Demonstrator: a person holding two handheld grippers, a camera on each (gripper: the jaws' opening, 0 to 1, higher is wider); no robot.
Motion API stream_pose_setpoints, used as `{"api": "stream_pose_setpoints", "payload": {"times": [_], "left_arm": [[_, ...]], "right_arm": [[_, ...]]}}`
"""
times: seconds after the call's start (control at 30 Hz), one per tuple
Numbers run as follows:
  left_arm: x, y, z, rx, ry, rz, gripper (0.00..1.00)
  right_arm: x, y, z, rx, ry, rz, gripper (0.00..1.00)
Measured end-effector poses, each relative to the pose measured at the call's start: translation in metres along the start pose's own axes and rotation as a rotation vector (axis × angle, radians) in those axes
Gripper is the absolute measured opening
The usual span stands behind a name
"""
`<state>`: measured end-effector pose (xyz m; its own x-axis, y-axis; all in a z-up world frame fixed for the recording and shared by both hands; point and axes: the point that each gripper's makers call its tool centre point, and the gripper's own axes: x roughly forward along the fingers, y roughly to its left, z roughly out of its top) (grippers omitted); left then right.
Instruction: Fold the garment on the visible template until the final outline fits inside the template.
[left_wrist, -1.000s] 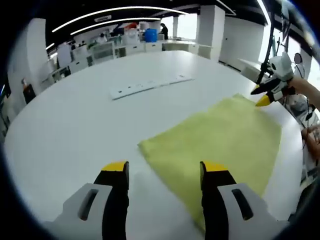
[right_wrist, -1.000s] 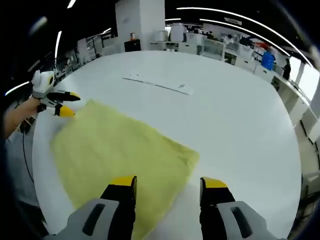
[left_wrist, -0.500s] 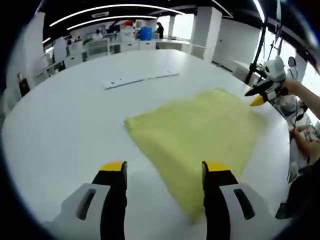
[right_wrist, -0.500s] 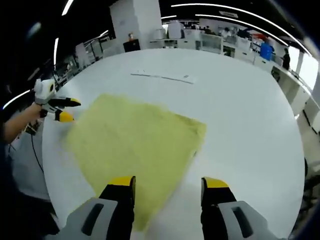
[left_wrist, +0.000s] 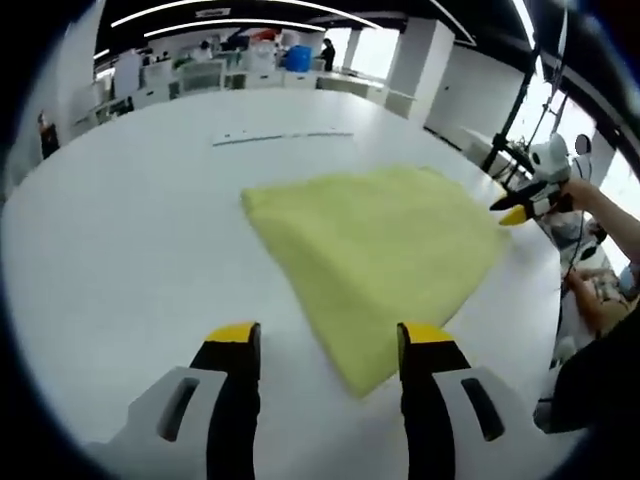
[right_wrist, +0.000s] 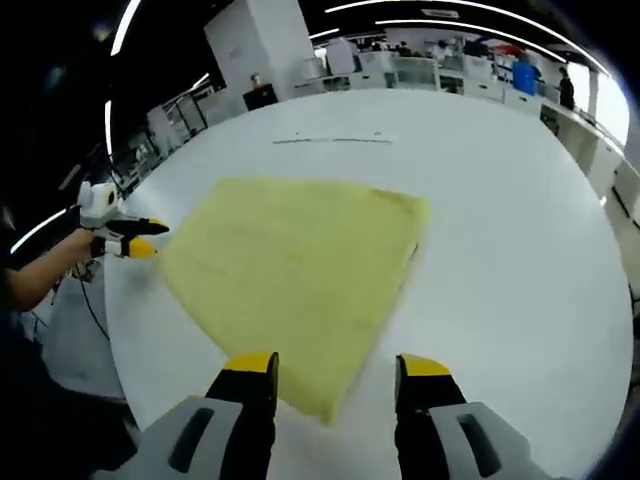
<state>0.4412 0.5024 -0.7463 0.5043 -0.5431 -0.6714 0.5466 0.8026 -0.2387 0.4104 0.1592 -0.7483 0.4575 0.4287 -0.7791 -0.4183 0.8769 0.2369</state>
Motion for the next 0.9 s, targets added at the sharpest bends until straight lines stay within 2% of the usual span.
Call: {"api": "stream_pose_setpoints", "payload": {"times": [0.23, 0.37, 0.4, 0.47, 0.57, 0.7, 0.9], "left_arm": [[-0.001, -0.013, -0.017, -0.025, 0.010, -0.035, 0.42], [-0.003, -0.016, -0.021, -0.048, 0.007, -0.042, 0.36], [-0.003, -0.017, -0.019, -0.061, -0.013, -0.049, 0.35], [-0.004, -0.017, -0.021, -0.097, -0.015, -0.051, 0.33], [-0.006, -0.017, -0.022, -0.107, -0.017, -0.059, 0.27], [-0.007, -0.021, -0.026, -0.126, -0.013, -0.069, 0.18], [-0.006, -0.018, -0.033, -0.128, -0.010, -0.062, 0.05]], "right_arm": [[-0.001, 0.002, -0.013, 0.007, 0.007, -0.002, 0.41], [-0.001, 0.004, -0.021, 0.016, 0.009, -0.004, 0.38], [-0.001, 0.003, -0.022, 0.017, 0.011, -0.008, 0.37], [-0.003, 0.002, -0.024, 0.020, 0.006, -0.021, 0.34], [-0.004, 0.004, -0.025, 0.038, -0.004, -0.014, 0.27], [-0.005, 0.010, -0.027, 0.034, -0.013, 0.010, 0.09], [-0.004, 0.005, -0.029, 0.084, -0.030, -0.006, 0.04]]}}
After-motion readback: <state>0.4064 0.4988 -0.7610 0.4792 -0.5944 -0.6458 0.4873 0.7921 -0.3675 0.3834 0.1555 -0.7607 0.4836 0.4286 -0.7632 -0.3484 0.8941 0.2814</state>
